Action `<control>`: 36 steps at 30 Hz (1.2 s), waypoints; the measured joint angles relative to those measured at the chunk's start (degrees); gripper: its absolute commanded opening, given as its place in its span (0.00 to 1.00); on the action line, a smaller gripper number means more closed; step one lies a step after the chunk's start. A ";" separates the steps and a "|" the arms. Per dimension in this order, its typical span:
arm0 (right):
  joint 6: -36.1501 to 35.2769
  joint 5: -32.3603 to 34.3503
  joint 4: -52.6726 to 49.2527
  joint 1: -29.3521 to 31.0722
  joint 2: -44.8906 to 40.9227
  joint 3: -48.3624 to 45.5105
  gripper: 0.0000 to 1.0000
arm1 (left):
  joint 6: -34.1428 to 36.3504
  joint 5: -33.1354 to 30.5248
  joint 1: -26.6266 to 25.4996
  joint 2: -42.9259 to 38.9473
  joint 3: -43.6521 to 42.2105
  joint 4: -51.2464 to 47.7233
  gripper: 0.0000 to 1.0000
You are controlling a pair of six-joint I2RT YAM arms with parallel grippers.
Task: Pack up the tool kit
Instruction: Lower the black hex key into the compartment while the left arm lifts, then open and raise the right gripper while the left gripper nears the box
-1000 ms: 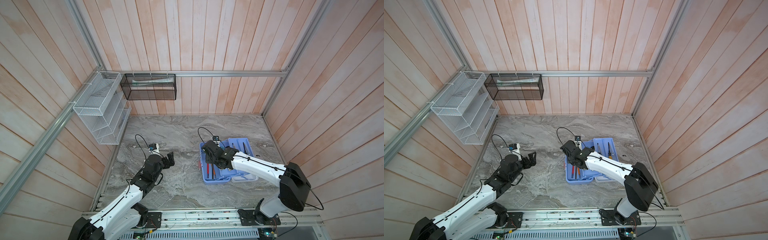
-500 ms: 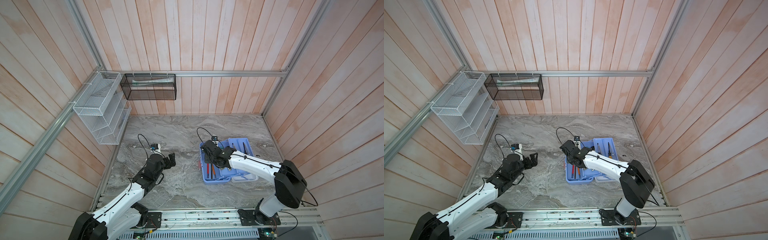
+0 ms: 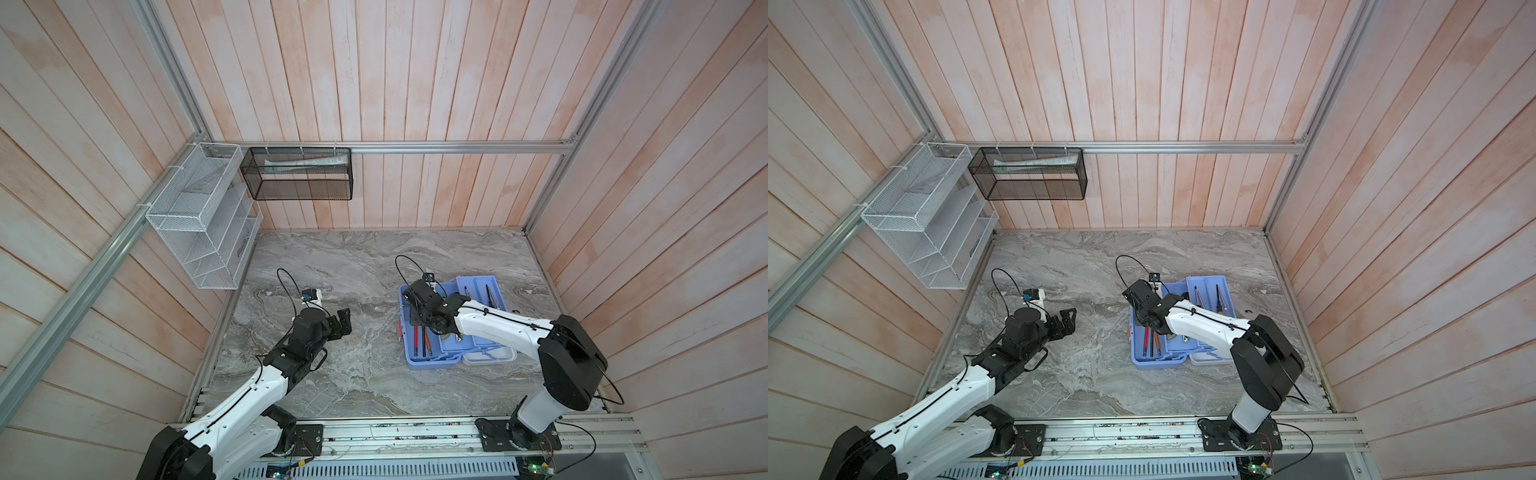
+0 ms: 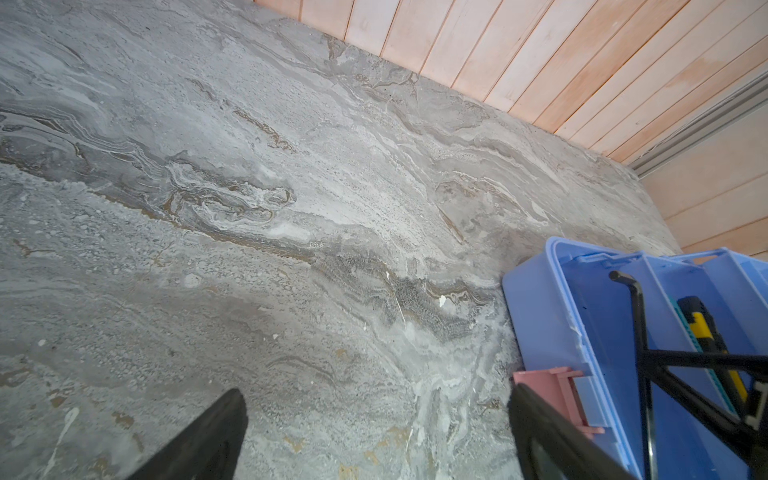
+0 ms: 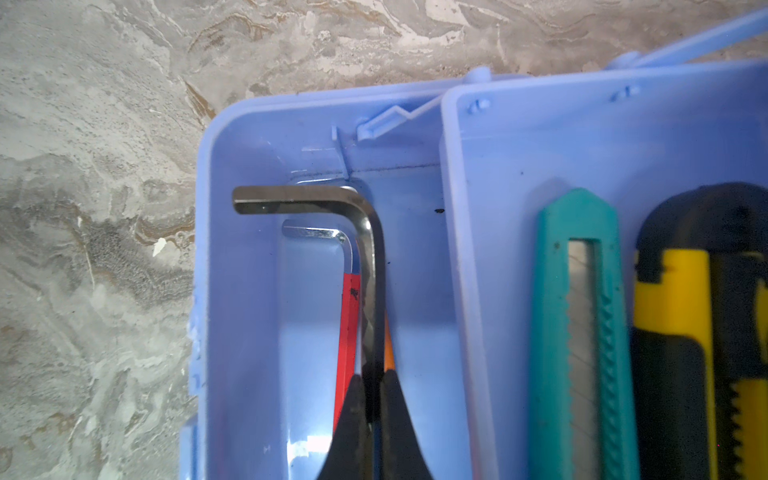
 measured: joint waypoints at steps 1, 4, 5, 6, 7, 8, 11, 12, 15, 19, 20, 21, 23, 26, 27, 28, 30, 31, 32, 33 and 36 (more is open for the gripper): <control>-0.17 -0.11 0.09 -0.04 0.02 -0.02 0.00 | 0.00 0.20 0.00 0.00 0.35 -0.44 1.00; -0.66 -0.42 0.68 -0.13 0.24 0.02 0.07 | 0.00 0.70 0.00 0.02 1.53 -1.42 1.00; -0.83 -0.55 0.68 -0.13 0.37 0.09 0.09 | 0.00 0.83 0.00 0.02 1.70 -1.49 1.00; -1.16 -0.68 0.59 -0.13 0.68 0.28 0.11 | 0.00 0.87 0.00 0.02 1.75 -1.53 1.00; -1.40 -0.74 0.59 -0.13 1.03 0.50 0.15 | 0.00 1.03 0.00 -0.02 1.75 -1.75 1.00; -1.57 -0.81 0.59 -0.13 1.27 0.70 0.19 | 0.00 1.09 0.00 -0.02 1.75 -1.99 1.00; -1.95 -0.83 0.57 -0.13 1.40 1.16 0.22 | 0.02 1.31 0.00 -0.02 1.75 -2.36 1.00; -1.95 -0.87 0.59 -0.13 1.40 1.44 0.23 | 0.04 1.40 0.00 -0.02 1.75 -2.43 1.00; -1.99 -0.83 0.15 -0.13 1.40 2.43 0.23 | 0.04 1.95 0.00 0.02 1.77 -2.54 1.00; -2.43 -0.92 -0.59 -0.13 0.20 3.45 0.24 | 0.02 3.43 -0.35 0.96 3.19 -2.89 1.00; -2.64 -0.98 -0.74 -0.15 -0.83 3.43 0.25 | 0.00 3.78 -0.72 1.49 3.85 -2.97 1.00; -3.04 -1.16 -0.92 -0.22 -2.67 3.39 0.27 | -0.02 4.11 -1.38 2.23 4.68 -2.97 1.00; -3.74 -1.46 -0.55 -0.52 -7.50 2.84 0.35 | -0.04 4.52 -3.08 3.82 6.34 -2.93 1.00; -5.20 -2.05 0.31 -2.56 -17.46 0.94 0.38 | 0.04 5.25 -6.58 7.54 9.33 -2.40 1.00; -5.70 -2.29 0.63 -4.02 -21.07 0.02 0.38 | 0.09 5.49 -7.63 9.16 10.43 -2.01 1.00; -6.10 -2.45 0.85 -5.70 -24.15 -1.03 0.38 | 0.17 5.77 -8.48 10.99 11.52 -1.60 1.00; -6.78 -2.58 1.03 -9.38 -28.92 -3.45 0.39 | 0.31 6.05 -9.79 14.80 13.81 -1.22 1.00; -7.17 -2.89 0.98 -11.63 -31.15 -5.07 0.39 | 0.50 6.12 -10.47 16.72 15.06 -1.14 1.00; -7.61 -3.50 0.83 -14.03 -33.11 -6.82 0.39 | 0.74 6.14 -11.15 18.51 16.33 -1.11 1.00; -7.93 -4.00 0.61 -16.24 -34.75 -8.39 0.40 | 0.92 6.16 -11.80 20.09 17.53 -1.14 1.00; -9.14 -6.10 -0.79 -23.26 -39.71 -12.46 0.44 | 1.38 6.40 -13.31 24.59 21.44 -1.22 1.00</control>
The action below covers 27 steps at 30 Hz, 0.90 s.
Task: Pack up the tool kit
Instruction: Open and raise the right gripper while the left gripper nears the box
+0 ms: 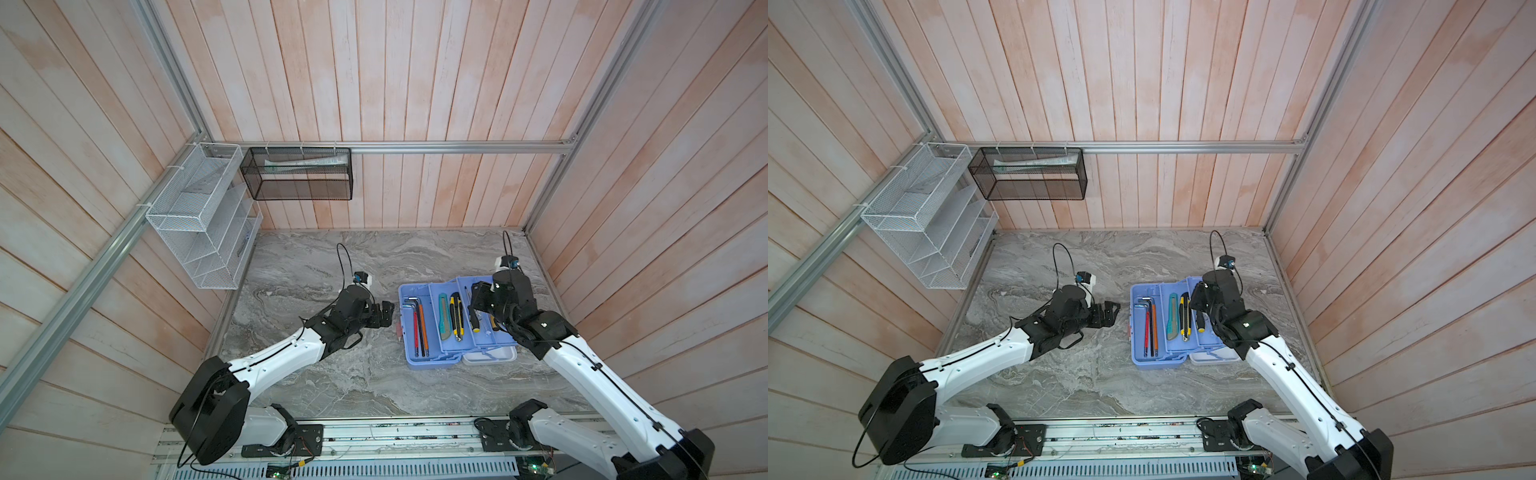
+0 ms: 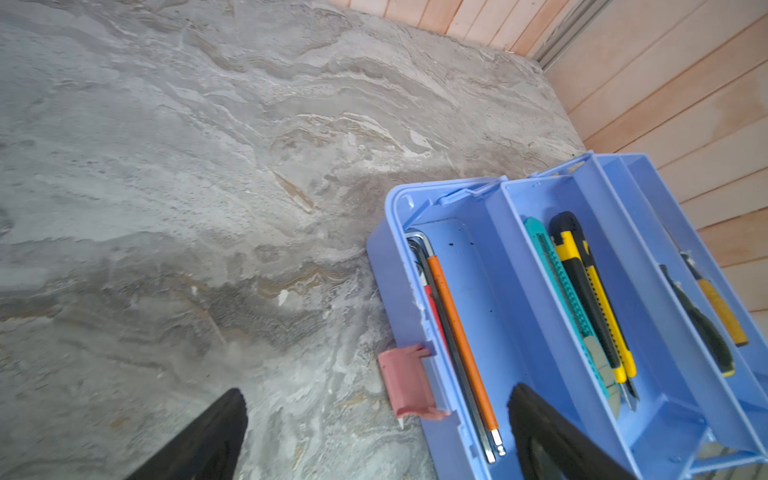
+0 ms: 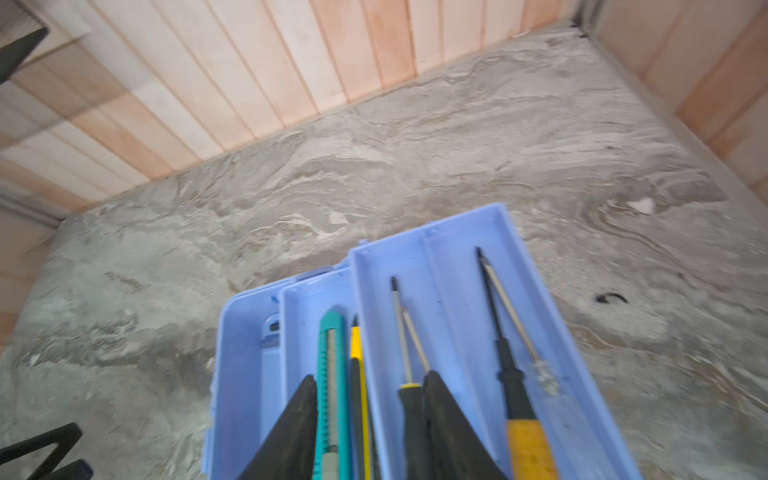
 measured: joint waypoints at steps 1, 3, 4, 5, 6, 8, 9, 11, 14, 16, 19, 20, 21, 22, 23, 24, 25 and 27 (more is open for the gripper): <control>-0.48 -1.03 -0.44 -2.40 -1.55 -0.96 0.44 | 0.13 0.24 -0.28 1.38 1.31 0.02 1.00; -1.44 -2.82 -1.18 -6.69 -3.98 -1.92 0.45 | 0.37 0.39 -0.59 3.87 3.63 -0.09 1.00; -1.86 -3.65 -1.22 -8.61 -4.90 -2.12 0.45 | 0.42 0.44 -0.66 5.05 4.66 -0.28 1.00; -2.29 -4.37 -1.25 -10.10 -5.68 -2.25 0.45 | 0.46 0.46 -0.70 6.19 5.66 -0.57 1.00; -2.58 -4.96 -1.27 -11.10 -6.36 -2.43 0.45 | 0.52 0.48 -0.70 7.08 6.34 -0.81 1.00; -3.13 -6.01 -1.66 -12.39 -7.74 -2.84 0.45 | 0.63 0.46 -0.70 8.96 7.54 -1.40 1.00; -3.21 -6.38 -1.77 -12.72 -8.35 -3.13 0.45 | 0.68 0.48 -0.70 9.62 7.82 -1.73 1.00; -3.34 -7.02 -2.12 -13.05 -9.42 -3.82 0.46 | 0.90 0.79 -0.70 11.19 8.26 -2.27 1.00; -3.32 -7.72 -2.34 -13.16 -9.88 -5.01 0.46 | 1.51 1.86 -0.72 13.16 8.37 -2.62 1.00; -3.30 -8.15 -2.78 -13.16 -9.79 -5.73 0.46 | 2.01 2.23 -0.81 14.80 8.98 -3.06 1.00; -3.08 -8.52 -3.39 -13.27 -10.01 -6.27 0.47 | 2.86 2.56 -0.96 17.51 10.64 -3.80 1.00; -3.04 -8.66 -3.61 -13.38 -10.10 -6.29 0.46 | 3.15 2.80 -0.96 18.32 11.19 -3.98 1.00; -3.04 -8.70 -3.78 -13.46 -10.21 -6.27 0.47 | 3.43 2.86 -0.96 19.06 11.72 -4.17 1.00; -3.04 -8.70 -4.13 -13.49 -10.34 -6.27 0.47 | 3.74 2.99 -0.96 19.91 12.33 -4.46 1.00; -3.04 -8.68 -4.46 -13.53 -10.43 -6.27 0.46 | 4.02 2.99 -0.96 20.65 12.87 -4.76 1.00; -3.04 -8.61 -4.98 -13.53 -10.54 -6.27 0.47 | 4.35 2.95 -0.96 21.44 13.44 -5.18 1.00; -3.04 -8.41 -5.64 -13.55 -10.71 -6.25 0.47 | 4.61 2.86 -0.96 22.23 14.10 -5.64 1.00; -3.10 -7.98 -6.93 -13.81 -11.26 -6.14 0.47 | 4.96 2.73 -0.79 23.85 15.21 -6.40 1.00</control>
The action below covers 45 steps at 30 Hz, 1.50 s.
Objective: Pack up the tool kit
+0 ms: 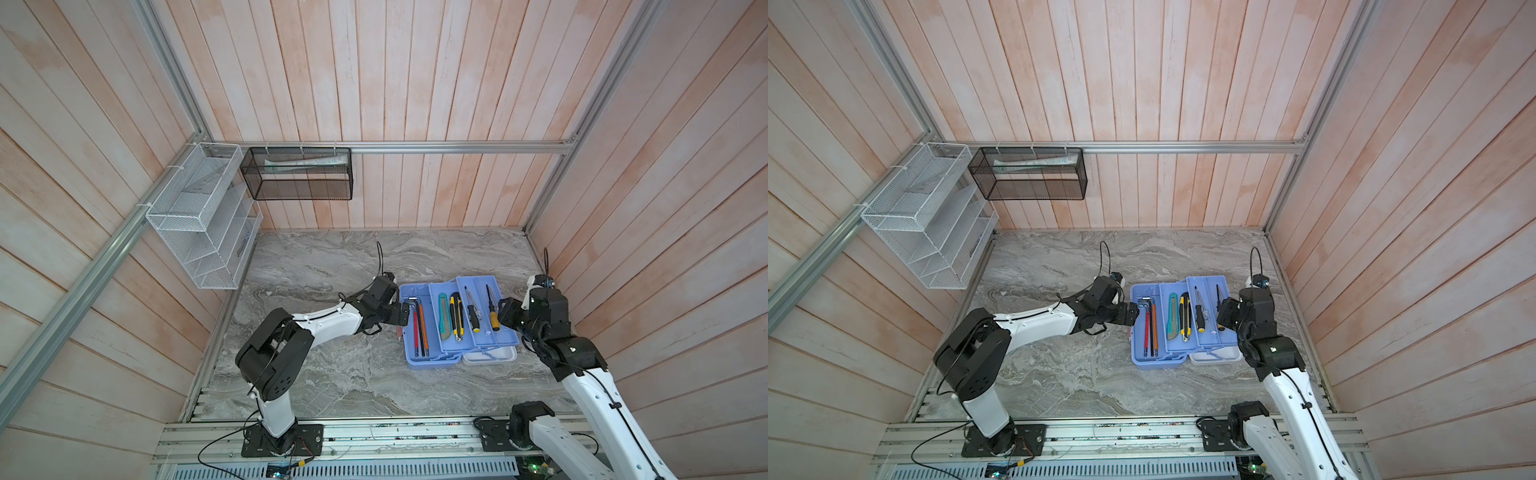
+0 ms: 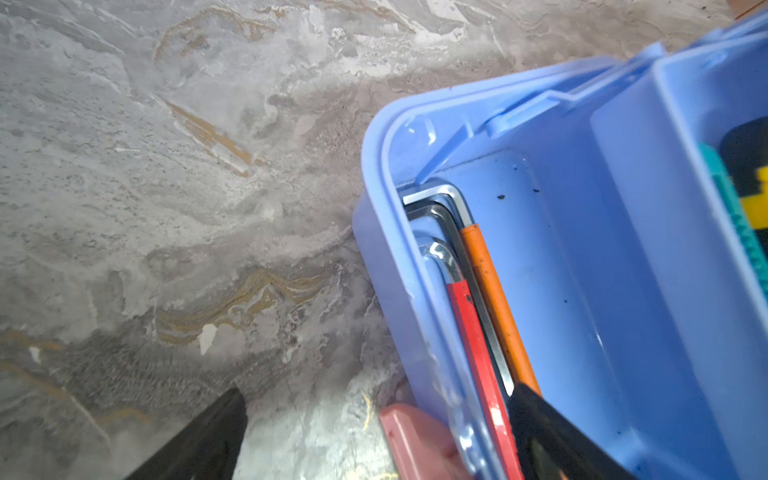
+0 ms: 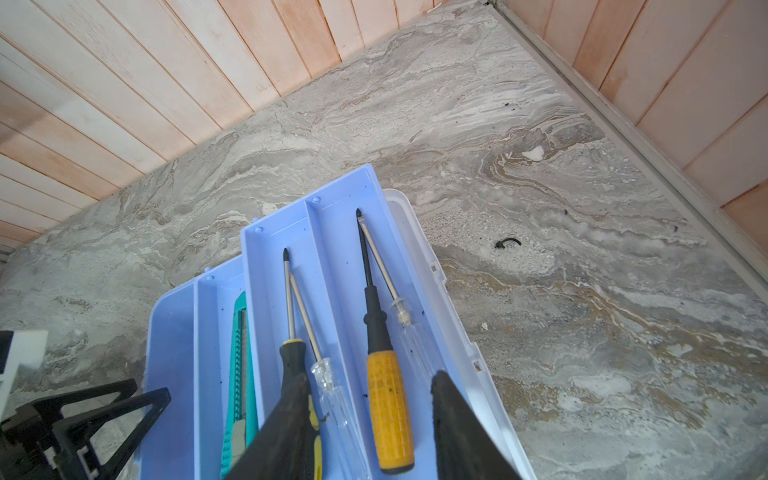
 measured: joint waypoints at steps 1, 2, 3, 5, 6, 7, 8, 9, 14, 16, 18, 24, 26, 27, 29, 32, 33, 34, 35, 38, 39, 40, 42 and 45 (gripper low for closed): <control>-0.04 0.22 -0.79 -0.31 -0.46 0.13 0.47 | 0.04 0.15 0.17 0.83 0.44 -0.33 1.00; -0.17 0.39 -1.36 -0.63 -0.79 0.28 0.48 | 0.07 0.46 0.37 1.25 0.66 -0.31 1.00; -0.44 0.39 -1.90 -1.18 -1.16 0.57 0.48 | 0.07 0.63 0.61 1.38 0.79 -0.26 1.00; -1.25 0.35 -2.60 -2.43 -1.40 1.40 0.48 | 0.07 0.98 1.27 1.36 0.79 -0.22 1.00; -1.79 0.09 -2.64 -3.28 -1.42 1.84 0.48 | 0.07 1.18 1.66 1.33 0.72 -0.04 1.00; -2.32 -0.35 -2.58 -4.15 -1.29 2.03 0.48 | 0.09 1.14 2.10 1.16 0.42 0.13 1.00; -2.86 -1.03 -2.47 -5.05 -1.09 2.14 0.47 | 0.09 1.09 2.67 0.81 -0.09 0.26 1.00; -3.37 -1.95 -2.34 -6.14 -0.76 2.14 0.46 | 0.09 1.11 3.43 0.28 -0.81 0.42 1.00; -5.38 -8.98 0.63 -10.80 2.51 1.42 0.42 | 0.39 -0.70 6.43 -2.43 -3.48 -0.07 1.00; -5.90 -11.87 2.40 -11.93 4.04 0.59 0.41 | 0.85 -1.55 7.32 -3.19 -3.87 -0.52 1.00; -6.27 -14.27 3.80 -12.79 5.79 0.00 0.40 | 1.38 -2.10 7.93 -3.76 -3.87 -1.07 1.00; -7.85 -19.50 7.13 -17.46 10.34 -0.87 0.34 | 2.51 -3.32 8.66 -6.10 -1.31 -3.13 1.00; -8.00 -20.87 8.00 -19.41 11.43 -1.29 0.31 | 2.49 -3.52 8.85 -8.09 -1.27 -2.86 1.00; -7.93 -21.57 8.39 -20.37 11.58 -1.70 0.28 | 2.47 -3.61 8.92 -9.09 -1.27 -2.67 1.00; -7.08 -22.27 9.22 -21.81 11.56 -2.69 0.26 | 2.43 -3.67 9.29 -10.73 -1.29 -2.32 1.00; -5.70 -22.58 11.06 -22.67 11.56 -4.48 0.23 | 2.03 -3.69 10.60 -11.93 -2.03 -1.20 0.97; -5.38 -22.53 11.82 -22.69 11.65 -5.14 0.21 | 1.95 -3.85 11.23 -12.13 -2.67 -0.94 0.94; -5.09 -22.43 12.57 -22.73 11.93 -5.75 0.19 | 1.66 -3.89 11.87 -12.26 -3.58 -0.76 0.88; -4.79 -22.27 13.03 -22.84 12.39 -6.19 0.17 | 1.38 -3.96 12.33 -12.35 -4.26 -0.76 0.84; -4.07 -22.10 15.21 -23.76 14.49 -7.85 0.10 | 1.36 -4.20 13.07 -12.50 -6.82 -0.57 0.58; -3.80 -22.14 15.85 -24.22 15.02 -8.61 0.07 | 1.44 -4.24 13.07 -12.70 -7.72 -0.37 0.49; -3.45 -22.16 16.31 -24.55 15.30 -9.27 0.05 | 1.53 -4.24 13.07 -12.92 -8.55 -0.24 0.39; -2.91 -22.32 17.16 -24.98 15.61 -10.23 0.02 | 1.66 -4.04 13.00 -13.44 -10.10 0.46 0.16; -2.73 -22.56 18.01 -25.18 16.02 -10.64 0.00 | 1.86 -3.72 13.00 -14.03 -12.44 2.40 0.00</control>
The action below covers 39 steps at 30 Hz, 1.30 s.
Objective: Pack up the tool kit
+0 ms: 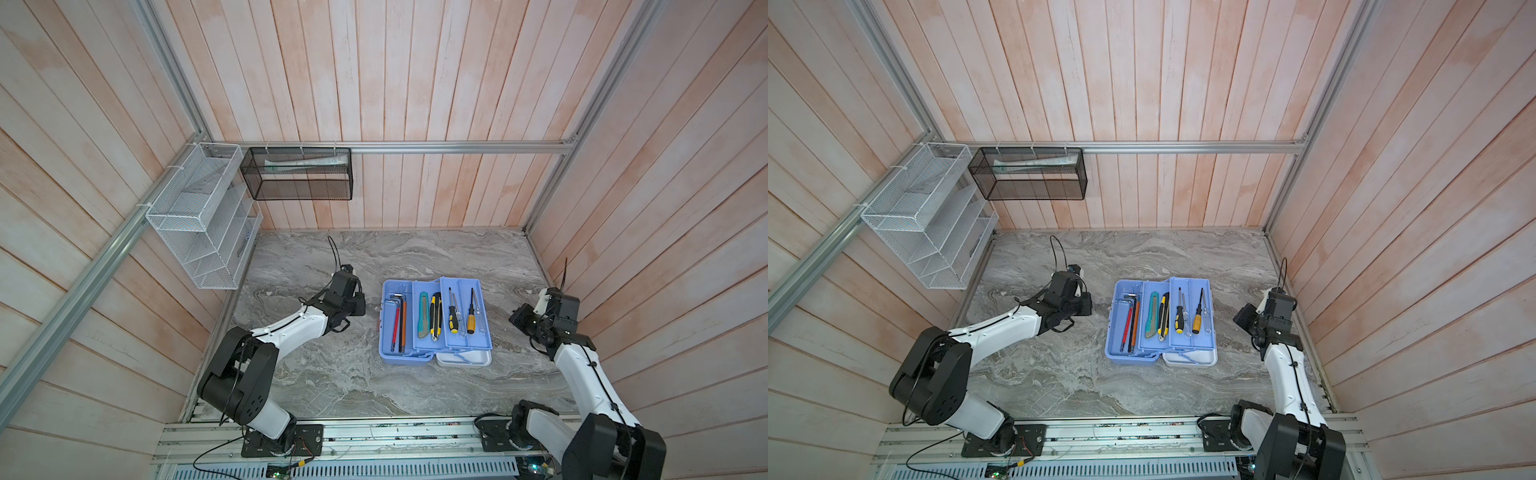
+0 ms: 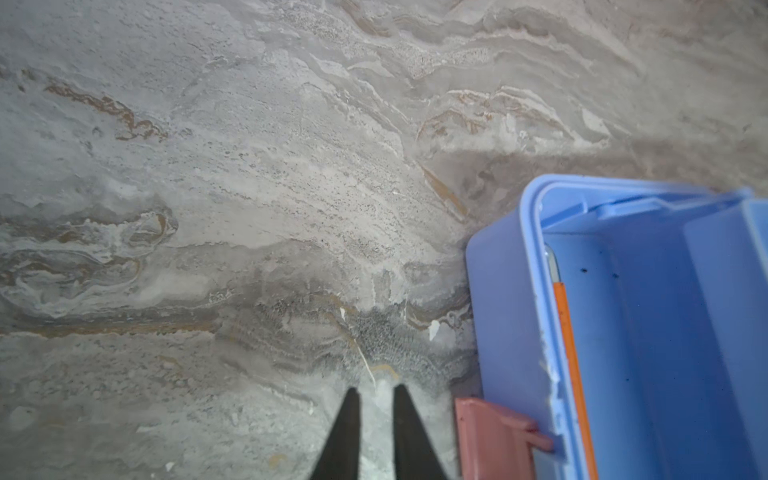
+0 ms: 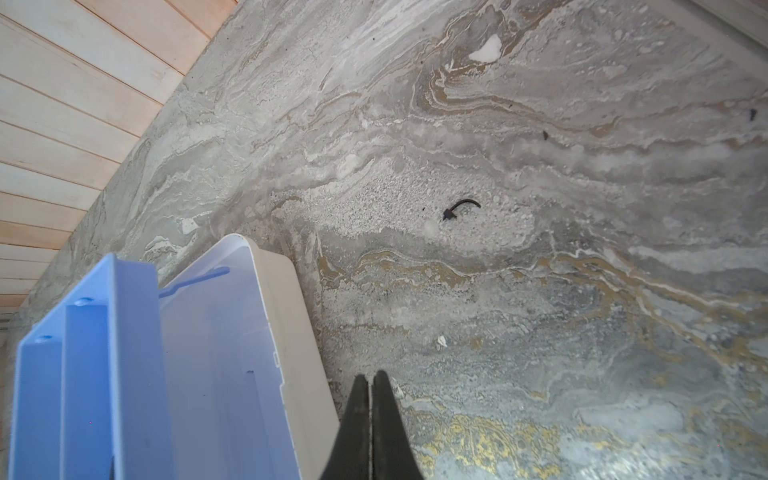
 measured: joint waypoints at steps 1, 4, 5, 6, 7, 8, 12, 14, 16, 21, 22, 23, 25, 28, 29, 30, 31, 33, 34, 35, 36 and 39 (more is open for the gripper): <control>-0.02 0.00 0.28 -0.04 0.15 -0.02 0.00 | -0.02 0.20 0.00 -0.04 -0.52 0.52 0.00; 0.00 0.00 1.88 -0.26 0.59 -0.79 0.00 | -0.04 1.20 0.00 -0.02 -1.44 1.95 0.00; 0.02 0.02 2.38 -0.31 0.90 -1.22 0.00 | -0.04 1.42 0.00 0.04 -1.44 2.34 0.00; 0.04 0.02 2.84 -0.35 1.44 -1.64 0.00 | -0.04 1.90 0.00 0.20 -1.44 2.91 0.00; 0.04 0.02 2.97 -0.35 2.25 -1.86 0.00 | -0.04 2.25 0.00 0.44 -1.44 3.48 0.00; 0.02 0.04 3.21 -0.35 3.08 -2.03 0.00 | -0.02 2.69 0.00 0.68 -1.44 3.80 0.00; -0.04 -0.44 4.02 -0.39 6.71 -2.47 0.00 | -0.02 3.87 0.00 1.64 -1.44 4.09 0.00; -0.07 -0.92 4.46 -0.39 8.13 -2.58 0.00 | -0.02 4.61 0.00 1.81 -1.44 4.46 0.00; -0.15 -1.60 4.90 -0.39 9.31 -2.60 0.00 | -0.02 4.94 0.00 1.88 -1.44 4.90 0.00; -0.46 -3.74 5.64 -0.39 11.76 -2.60 0.00 | -0.02 5.99 0.00 1.88 -1.99 6.29 0.00; -0.48 -4.24 5.95 -0.37 12.13 -2.58 0.00 | -0.02 6.16 0.00 1.88 -2.16 6.49 0.00; -0.50 -4.57 6.29 -0.33 12.48 -2.60 0.00 | -0.04 6.27 0.00 1.88 -2.27 6.60 0.00; -0.63 -5.25 6.93 0.15 13.81 -2.58 0.00 | -0.04 6.51 0.00 1.90 -2.29 6.67 0.00; -0.90 -6.45 7.58 1.51 16.09 -2.58 0.00 | -0.02 7.26 0.00 1.90 -2.38 7.10 0.00; -0.92 -6.95 7.80 1.88 16.59 -2.58 0.00 | -0.04 7.45 0.00 1.90 -2.49 7.50 0.00; -1.03 -7.67 8.09 2.34 17.16 -2.58 0.00 | -0.04 7.80 0.00 1.92 -2.67 7.93 0.00; -1.11 -8.41 8.33 2.67 17.55 -2.58 0.00 | -0.04 8.22 0.00 1.99 -2.80 8.31 0.00; -1.18 -9.81 8.85 3.10 17.99 -2.58 0.00 | -0.04 9.14 -0.02 2.43 -2.84 8.90 0.00; -1.22 -10.67 9.22 3.17 18.10 -2.56 0.00 | -0.04 9.57 -0.04 2.75 -2.84 9.22 0.00; -1.31 -11.21 9.42 3.26 18.12 -2.49 0.00 | -0.04 10.03 -0.04 3.06 -2.84 9.51 0.00; -1.38 -11.74 9.64 3.28 18.16 -2.38 0.00 | -0.02 10.40 -0.04 3.39 -2.84 9.68 0.00; -1.75 -12.50 9.88 3.32 18.91 -1.68 0.00 | -0.04 11.41 -0.04 4.35 -2.95 10.29 0.00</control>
